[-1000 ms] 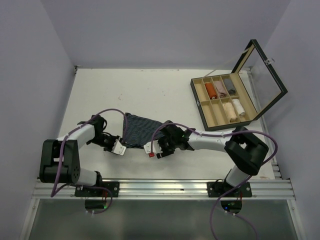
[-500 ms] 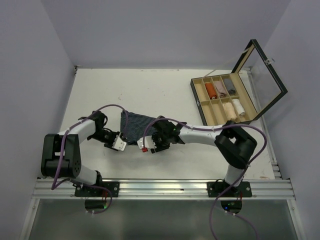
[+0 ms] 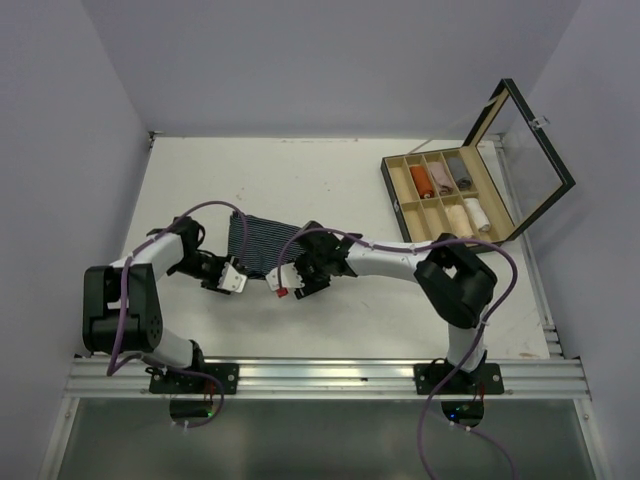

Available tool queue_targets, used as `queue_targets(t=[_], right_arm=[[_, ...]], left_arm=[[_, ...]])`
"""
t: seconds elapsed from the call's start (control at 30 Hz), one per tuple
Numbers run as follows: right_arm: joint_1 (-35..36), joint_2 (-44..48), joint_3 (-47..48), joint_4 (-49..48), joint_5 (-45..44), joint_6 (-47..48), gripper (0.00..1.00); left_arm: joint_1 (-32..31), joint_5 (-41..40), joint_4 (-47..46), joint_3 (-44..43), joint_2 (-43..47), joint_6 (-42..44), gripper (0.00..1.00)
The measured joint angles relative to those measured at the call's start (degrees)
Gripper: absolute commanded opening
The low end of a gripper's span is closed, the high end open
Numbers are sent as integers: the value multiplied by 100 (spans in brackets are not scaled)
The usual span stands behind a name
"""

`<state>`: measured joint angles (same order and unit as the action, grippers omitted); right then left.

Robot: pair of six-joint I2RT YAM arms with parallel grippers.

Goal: Roll the underwear

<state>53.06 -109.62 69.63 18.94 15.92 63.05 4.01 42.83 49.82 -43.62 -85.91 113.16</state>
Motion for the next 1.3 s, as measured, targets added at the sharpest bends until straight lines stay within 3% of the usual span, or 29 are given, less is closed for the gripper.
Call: queue_targets(t=[0.27, 0.53, 0.73, 0.77, 0.87, 0.93, 1.13, 1.3], right_arm=[[-179, 297, -323, 133, 7, -74, 49], [-203, 13, 74, 380, 98, -136, 46], [-247, -188, 365, 695, 330, -72, 28], [-262, -240, 431, 728, 350, -66, 21], [-334, -361, 608, 791, 474, -61, 12], [-407, -422, 715, 879, 616, -94, 8], [-629, -476, 850, 1117, 1012, -258, 0], [-844, -457, 887, 1460, 1414, -540, 0]], left_arm=[[9, -160, -85, -319, -428, 2, 43], [20, -358, -87, -531, -693, 2, 40], [48, -404, -68, -610, -785, 0, 33], [48, -411, -59, -625, -804, 2, 31], [48, -417, -33, -678, -872, -13, 25], [48, -426, -26, -715, -922, -48, 16], [48, -490, 83, -874, -1040, -168, 1], [48, -608, 557, -1080, -1106, -254, 0]])
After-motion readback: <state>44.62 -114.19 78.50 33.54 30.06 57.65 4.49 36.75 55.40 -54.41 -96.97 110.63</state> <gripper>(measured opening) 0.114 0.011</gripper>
